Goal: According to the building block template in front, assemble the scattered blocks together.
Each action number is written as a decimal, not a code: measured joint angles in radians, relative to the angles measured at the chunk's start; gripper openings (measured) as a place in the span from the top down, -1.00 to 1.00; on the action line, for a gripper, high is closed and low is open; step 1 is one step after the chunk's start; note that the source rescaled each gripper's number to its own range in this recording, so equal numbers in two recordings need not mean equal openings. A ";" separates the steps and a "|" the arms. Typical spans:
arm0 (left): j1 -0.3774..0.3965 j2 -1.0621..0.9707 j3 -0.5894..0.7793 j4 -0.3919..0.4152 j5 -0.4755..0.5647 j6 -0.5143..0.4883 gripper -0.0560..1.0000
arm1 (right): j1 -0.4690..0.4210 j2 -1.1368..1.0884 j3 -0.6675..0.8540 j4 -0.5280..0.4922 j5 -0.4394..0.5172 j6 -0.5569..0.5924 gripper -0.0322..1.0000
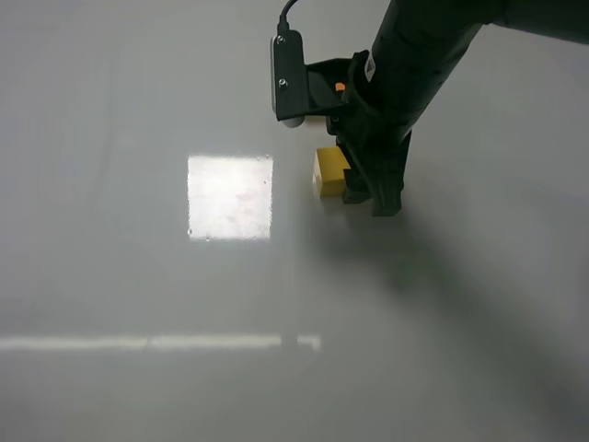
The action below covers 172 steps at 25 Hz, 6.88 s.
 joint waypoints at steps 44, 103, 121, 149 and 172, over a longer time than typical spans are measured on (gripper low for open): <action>0.000 0.000 0.000 0.000 -0.001 0.004 0.21 | 0.000 0.003 0.001 0.019 -0.021 0.141 0.92; 0.000 0.000 0.000 0.000 -0.001 0.000 0.21 | -0.796 -0.546 0.350 0.354 -0.117 0.676 0.11; 0.000 0.000 0.000 0.000 -0.001 0.000 0.21 | -0.797 -1.183 0.782 0.300 -0.057 0.873 0.11; 0.000 0.000 0.000 0.000 -0.001 0.000 0.21 | -0.797 -1.688 1.237 0.306 -0.046 0.948 0.11; 0.000 0.000 0.000 0.000 -0.001 0.004 0.21 | -0.797 -1.688 1.237 0.309 -0.046 0.945 0.11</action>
